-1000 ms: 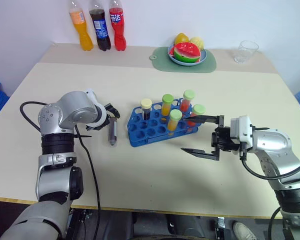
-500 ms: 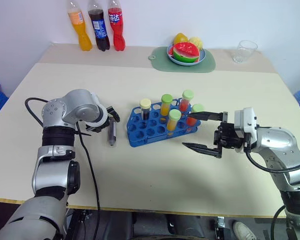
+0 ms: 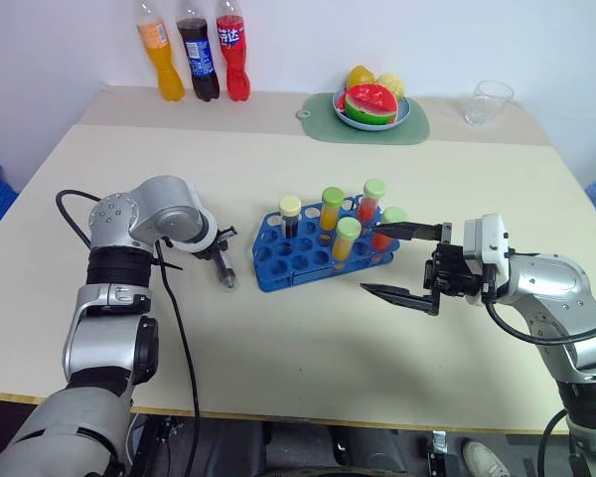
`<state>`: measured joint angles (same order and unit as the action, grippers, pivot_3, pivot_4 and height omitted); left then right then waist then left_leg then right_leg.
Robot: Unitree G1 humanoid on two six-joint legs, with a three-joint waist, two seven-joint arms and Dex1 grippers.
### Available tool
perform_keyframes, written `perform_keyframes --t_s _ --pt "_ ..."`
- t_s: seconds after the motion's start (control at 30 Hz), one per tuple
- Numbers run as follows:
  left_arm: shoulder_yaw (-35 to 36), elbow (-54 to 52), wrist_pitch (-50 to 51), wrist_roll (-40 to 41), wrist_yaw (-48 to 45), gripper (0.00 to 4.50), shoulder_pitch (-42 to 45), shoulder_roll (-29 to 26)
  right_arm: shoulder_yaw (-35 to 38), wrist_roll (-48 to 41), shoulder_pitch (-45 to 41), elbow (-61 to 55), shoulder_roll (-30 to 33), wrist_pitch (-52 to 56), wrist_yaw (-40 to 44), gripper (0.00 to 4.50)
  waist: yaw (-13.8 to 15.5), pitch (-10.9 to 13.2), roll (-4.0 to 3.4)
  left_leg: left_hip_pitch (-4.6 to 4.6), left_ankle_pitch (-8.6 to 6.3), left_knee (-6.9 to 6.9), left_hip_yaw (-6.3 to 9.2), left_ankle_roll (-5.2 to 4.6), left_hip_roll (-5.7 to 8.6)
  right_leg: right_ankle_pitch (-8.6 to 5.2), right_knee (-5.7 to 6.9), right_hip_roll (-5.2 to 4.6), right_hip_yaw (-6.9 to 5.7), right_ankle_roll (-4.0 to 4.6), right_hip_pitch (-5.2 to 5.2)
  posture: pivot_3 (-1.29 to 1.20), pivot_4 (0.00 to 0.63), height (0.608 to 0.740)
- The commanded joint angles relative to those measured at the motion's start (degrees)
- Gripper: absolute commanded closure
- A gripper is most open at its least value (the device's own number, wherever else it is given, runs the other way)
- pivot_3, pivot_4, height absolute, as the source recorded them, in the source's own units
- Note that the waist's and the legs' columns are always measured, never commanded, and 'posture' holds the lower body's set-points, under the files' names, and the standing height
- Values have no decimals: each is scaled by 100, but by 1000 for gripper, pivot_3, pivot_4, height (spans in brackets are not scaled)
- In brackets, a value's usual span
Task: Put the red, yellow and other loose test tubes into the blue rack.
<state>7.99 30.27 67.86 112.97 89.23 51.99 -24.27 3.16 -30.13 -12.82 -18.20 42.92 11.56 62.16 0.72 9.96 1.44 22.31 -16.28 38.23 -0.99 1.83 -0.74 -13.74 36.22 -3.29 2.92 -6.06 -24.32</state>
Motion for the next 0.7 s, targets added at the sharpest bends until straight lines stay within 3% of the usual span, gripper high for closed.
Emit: perform_keyframes --t_s 0.03,0.13,0.23,0.3,0.4,0.43,0.47,0.57,0.7 --pt "256 -681 247 3 79 3477 -156 -68 102 33 -109 75 -23 -172 65 0 -2 0 0 1 0 0 0 0 0 0 -1 0 0 0 0 0 150 740" --pt "245 -2082 882 -195 -1742 3477 -599 -870 58 120 -164 268 -85 -302 93 0 -84 3 4 2 1 -2 -1 2 -2 0 -1 1 1 0 -3 0 150 740" --pt "446 -3961 905 -1566 -4645 3477 -1208 -1641 52 152 -194 438 -169 -379 78 0 -159 7 8 3 7 -11 1 14 -9 -1 0 12 0 2 -8 0 150 740" --pt "520 -4848 267 -2595 -6295 3477 -1880 -2085 60 188 -191 521 -238 -386 28 0 -159 -1 -5 2 8 -15 -3 16 -9 -2 -2 14 1 3 -8 0 150 740" --pt "814 -5489 -1329 -3935 -8892 3477 -2871 -2193 71 212 -111 538 -352 -332 -126 0 -148 -8 -20 -4 8 -20 -10 15 -8 -4 -8 13 4 7 -4 0 150 740" --pt "950 -5429 -1862 -4116 -9657 3477 -3087 -1939 72 238 -70 531 -395 -327 -203 0 -134 -6 -16 -3 8 -20 -10 15 -10 -14 -10 14 3 25 -4 0 150 740" --pt "692 -5396 -2468 -4752 -10331 3477 -3342 -1963 81 265 13 500 -432 -323 -285 0 -113 -4 -13 -1 6 -19 -9 11 -12 -16 -12 15 2 27 -3 0 150 740" --pt "203 -4793 -4343 -6353 -11428 3477 -3708 -1382 122 370 304 371 -524 -355 -527 0 -66 -8 -16 5 -8 -14 -8 -16 -10 -17 -21 13 3 30 1 0 150 740" --pt "-427 -3975 -5757 -7451 -13162 3477 -3665 -1101 266 507 773 146 -566 -461 -796 0 -17 -6 -12 5 -18 -9 -13 -35 -9 -17 -25 11 6 29 5 0 150 740"
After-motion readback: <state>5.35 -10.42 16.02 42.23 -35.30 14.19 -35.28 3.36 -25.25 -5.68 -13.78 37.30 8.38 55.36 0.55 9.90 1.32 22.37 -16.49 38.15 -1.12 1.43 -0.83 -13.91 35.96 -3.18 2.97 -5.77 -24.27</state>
